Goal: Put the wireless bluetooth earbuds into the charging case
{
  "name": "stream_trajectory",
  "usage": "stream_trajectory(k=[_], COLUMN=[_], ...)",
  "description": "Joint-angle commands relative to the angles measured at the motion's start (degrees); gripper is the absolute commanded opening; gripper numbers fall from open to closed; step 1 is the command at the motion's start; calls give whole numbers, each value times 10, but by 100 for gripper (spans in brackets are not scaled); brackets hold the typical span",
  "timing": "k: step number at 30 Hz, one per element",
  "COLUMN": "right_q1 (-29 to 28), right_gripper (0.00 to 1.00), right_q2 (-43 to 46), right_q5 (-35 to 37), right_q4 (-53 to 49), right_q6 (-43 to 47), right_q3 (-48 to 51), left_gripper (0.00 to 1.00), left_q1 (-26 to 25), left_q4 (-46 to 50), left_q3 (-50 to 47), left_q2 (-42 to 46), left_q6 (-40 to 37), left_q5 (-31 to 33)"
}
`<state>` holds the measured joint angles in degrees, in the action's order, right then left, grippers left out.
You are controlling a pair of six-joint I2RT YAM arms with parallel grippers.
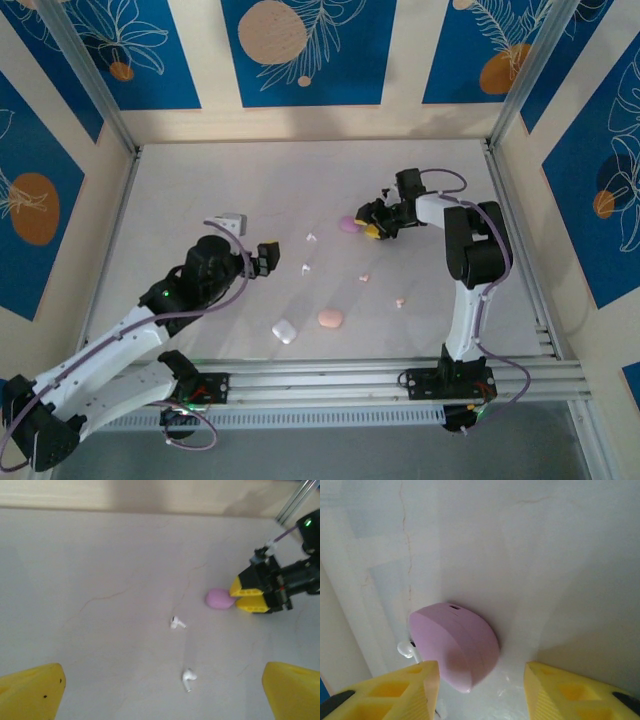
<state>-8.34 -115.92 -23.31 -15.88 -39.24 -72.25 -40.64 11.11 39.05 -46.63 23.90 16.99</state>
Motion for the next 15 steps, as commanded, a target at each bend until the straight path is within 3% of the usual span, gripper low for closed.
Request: stream_trajectory(k=[1,5,9,15], right_q1=[13,7,-19,-130], right_gripper=[49,49,48,49], right_q2=[76,184,299,481], right_q5=[9,21,9,97], right_q4=[-40,-63,-63,-21], right_q6=[26,42,62,145], right_q3=[16,58,139,302], left_gripper=[100,100,100,100], left_q1=[6,8,7,8], left_q4=[-27,-4,27,38], left_q3=[-18,-20,-11,-2], left_q2=[53,80,68,42], left_q6=[27,-9,5,15], left_q5=[-12,-44,-44,-62])
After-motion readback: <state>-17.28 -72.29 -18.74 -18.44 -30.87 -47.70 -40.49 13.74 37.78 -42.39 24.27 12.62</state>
